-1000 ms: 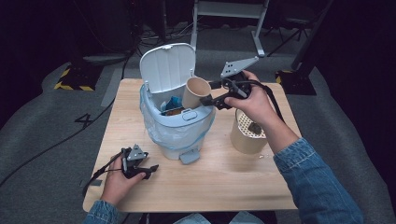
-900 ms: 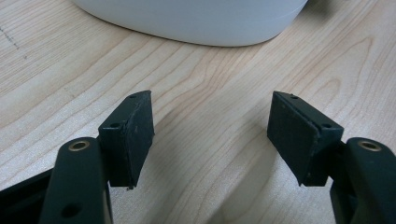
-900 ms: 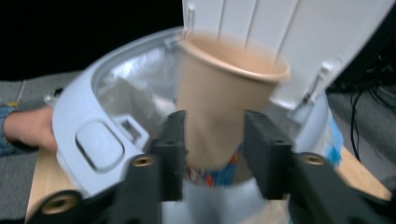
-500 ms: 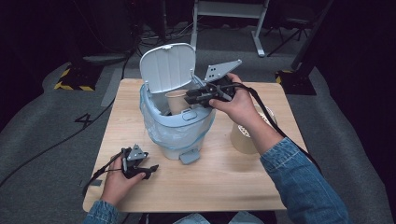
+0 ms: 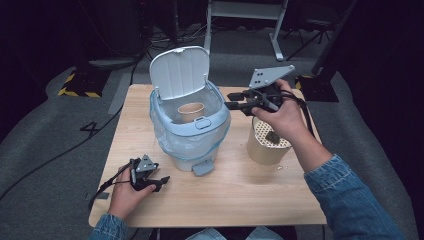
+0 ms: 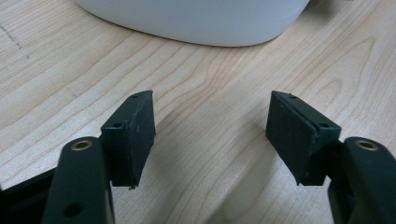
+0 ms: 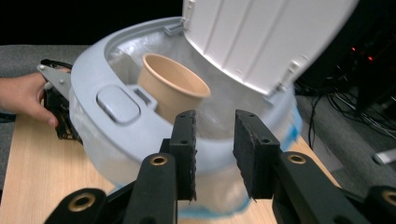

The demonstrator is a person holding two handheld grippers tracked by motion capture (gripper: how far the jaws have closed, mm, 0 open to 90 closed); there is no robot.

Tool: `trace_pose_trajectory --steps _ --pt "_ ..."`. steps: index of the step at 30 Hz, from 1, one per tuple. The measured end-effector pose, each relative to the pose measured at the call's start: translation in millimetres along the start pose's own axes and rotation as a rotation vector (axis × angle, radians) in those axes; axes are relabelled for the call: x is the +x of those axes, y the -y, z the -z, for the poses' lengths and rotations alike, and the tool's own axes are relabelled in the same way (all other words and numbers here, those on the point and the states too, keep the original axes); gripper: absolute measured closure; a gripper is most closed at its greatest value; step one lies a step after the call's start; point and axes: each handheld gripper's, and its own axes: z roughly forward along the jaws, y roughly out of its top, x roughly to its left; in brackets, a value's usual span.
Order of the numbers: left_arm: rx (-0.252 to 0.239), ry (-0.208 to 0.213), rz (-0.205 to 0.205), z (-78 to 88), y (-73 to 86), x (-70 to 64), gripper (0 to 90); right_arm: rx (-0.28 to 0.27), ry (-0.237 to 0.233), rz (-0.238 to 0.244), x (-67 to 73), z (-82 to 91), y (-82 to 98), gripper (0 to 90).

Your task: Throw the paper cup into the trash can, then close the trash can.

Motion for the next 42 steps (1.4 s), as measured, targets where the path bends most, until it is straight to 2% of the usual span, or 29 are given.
trace_pose_trajectory --steps 4,8,11,15,19,21,26,29,33,39,42 --pt "-0.003 0.000 0.005 0.4 0.3 1.1 36.8 -0.004 0.032 -0.026 -4.5 22.7 11.3 67.7" --pt "-0.002 -0.002 -0.009 1.2 0.5 2.6 37.9 0.024 0.059 -0.052 -7.3 42.0 23.2 63.7" --pt "0.007 -0.001 -0.002 2.3 0.2 2.2 38.6 0.027 0.077 -0.081 -8.8 56.4 32.8 57.3" --pt "0.012 0.000 0.003 6.7 0.2 3.2 39.4 0.027 0.089 -0.096 -10.0 71.3 44.2 48.7" --pt "0.009 0.002 0.009 10.0 0.1 4.5 39.7 0.033 0.096 -0.136 -10.8 85.8 55.3 43.3" --pt "0.006 0.006 0.017 10.5 0.3 4.3 40.4 0.041 0.121 -0.158 -10.8 94.1 62.2 41.6" --pt "0.016 0.004 0.023 11.5 0.6 5.4 40.3 0.068 0.145 -0.192 -9.5 108.1 77.5 37.6" --pt "0.010 0.007 0.032 13.1 0.9 5.4 40.1 0.081 0.128 -0.210 -9.2 116.0 89.6 34.5" --pt "0.004 0.017 0.037 15.4 0.6 5.4 40.1 0.089 0.134 -0.219 -8.5 123.6 102.8 33.3" --pt "-0.024 0.045 0.040 20.1 -3.3 5.5 40.3 0.095 0.144 -0.248 -3.7 133.5 132.9 33.3" --pt "-0.038 0.040 0.034 25.3 -6.5 6.6 40.4 0.099 0.141 -0.260 0.6 134.1 150.3 33.2"
